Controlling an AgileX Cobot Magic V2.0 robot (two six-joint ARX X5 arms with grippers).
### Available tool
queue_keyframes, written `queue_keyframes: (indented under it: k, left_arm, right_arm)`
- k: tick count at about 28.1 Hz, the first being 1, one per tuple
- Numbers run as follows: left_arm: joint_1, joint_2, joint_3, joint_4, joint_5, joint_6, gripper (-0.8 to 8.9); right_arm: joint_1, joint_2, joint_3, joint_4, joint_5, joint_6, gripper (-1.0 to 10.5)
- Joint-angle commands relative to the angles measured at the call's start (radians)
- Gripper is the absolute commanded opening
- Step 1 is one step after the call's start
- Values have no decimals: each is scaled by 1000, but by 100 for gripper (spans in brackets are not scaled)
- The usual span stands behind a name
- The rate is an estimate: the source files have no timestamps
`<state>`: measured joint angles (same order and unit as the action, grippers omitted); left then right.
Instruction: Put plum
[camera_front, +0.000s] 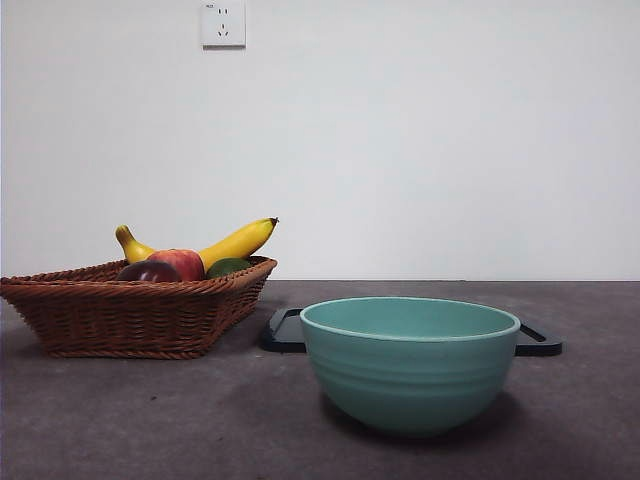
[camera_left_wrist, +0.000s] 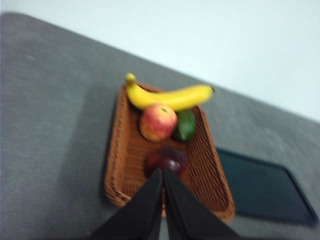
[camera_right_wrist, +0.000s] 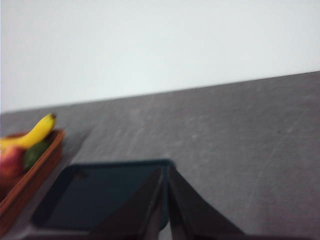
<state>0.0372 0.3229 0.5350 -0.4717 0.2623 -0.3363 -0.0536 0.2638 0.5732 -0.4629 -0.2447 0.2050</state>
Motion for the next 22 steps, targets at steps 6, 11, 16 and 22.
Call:
queue_keyframes:
  k: [6, 11, 16, 22]
  left_arm:
    - [-15, 247, 227, -172, 153, 175, 9]
    - [-51, 357, 344, -293, 220, 243, 9]
    - [-97, 424, 438, -415, 282, 312, 9]
    - [-149, 443, 474, -530, 362, 383, 8]
  right_arm:
    - [5, 227, 245, -210, -119, -118, 7]
    - [52, 356, 367, -351, -175, -157, 7]
    - [128, 460, 450, -476, -254, -203, 7]
    - [262, 542, 482, -567, -309, -253, 7]
